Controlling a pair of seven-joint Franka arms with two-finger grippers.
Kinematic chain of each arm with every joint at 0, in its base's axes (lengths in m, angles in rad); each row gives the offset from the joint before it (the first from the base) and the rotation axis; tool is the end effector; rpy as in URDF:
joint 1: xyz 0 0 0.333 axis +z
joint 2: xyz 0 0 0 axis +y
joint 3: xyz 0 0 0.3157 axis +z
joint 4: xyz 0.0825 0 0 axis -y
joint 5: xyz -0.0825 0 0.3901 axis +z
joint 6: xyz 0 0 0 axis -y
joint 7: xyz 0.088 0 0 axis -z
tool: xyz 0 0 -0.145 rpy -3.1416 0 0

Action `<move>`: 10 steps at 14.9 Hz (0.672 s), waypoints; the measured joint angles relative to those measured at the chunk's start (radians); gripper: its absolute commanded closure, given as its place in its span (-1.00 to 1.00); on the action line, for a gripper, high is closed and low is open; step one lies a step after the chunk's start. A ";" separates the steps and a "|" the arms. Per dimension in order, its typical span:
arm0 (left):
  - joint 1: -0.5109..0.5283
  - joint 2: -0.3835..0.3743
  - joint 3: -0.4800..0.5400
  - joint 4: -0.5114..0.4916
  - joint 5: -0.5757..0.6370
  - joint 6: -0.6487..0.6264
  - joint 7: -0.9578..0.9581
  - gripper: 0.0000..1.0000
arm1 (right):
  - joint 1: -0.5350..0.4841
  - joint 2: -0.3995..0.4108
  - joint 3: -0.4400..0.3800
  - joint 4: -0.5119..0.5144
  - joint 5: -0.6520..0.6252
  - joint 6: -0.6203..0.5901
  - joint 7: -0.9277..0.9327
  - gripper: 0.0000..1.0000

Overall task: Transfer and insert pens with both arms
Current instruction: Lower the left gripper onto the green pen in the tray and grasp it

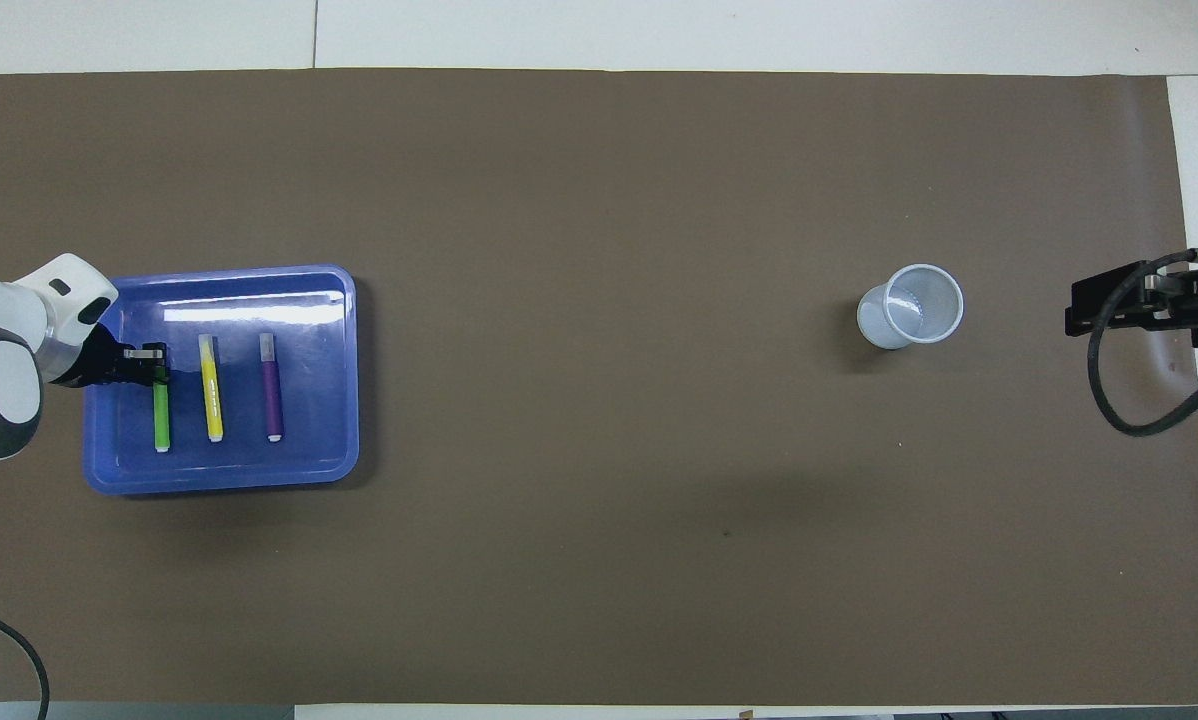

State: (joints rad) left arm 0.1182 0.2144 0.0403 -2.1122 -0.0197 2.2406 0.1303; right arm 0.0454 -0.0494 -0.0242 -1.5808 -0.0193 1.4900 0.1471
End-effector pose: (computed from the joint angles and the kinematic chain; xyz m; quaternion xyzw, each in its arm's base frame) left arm 0.5566 0.0879 0.2645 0.9989 0.0202 -0.0420 0.0093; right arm 0.5352 0.0081 0.6017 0.9977 -0.0634 -0.0199 0.0107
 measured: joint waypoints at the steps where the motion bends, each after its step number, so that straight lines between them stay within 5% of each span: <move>1: 0.000 0.000 0.000 0.002 0.000 -0.004 -0.004 1.00 | 0.000 0.000 0.000 0.000 0.000 0.000 0.000 -1.00; 10: -0.007 -0.001 -0.015 0.242 -0.029 -0.330 -0.157 1.00 | 0.000 0.000 0.000 0.000 0.000 0.000 0.000 -1.00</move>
State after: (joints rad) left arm 0.1110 0.2132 0.0257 -1.8706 -0.0485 1.9104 -0.0269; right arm 0.0454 -0.0497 -0.0242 -1.5811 -0.0193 1.4900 0.1471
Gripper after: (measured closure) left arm 0.846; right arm 0.000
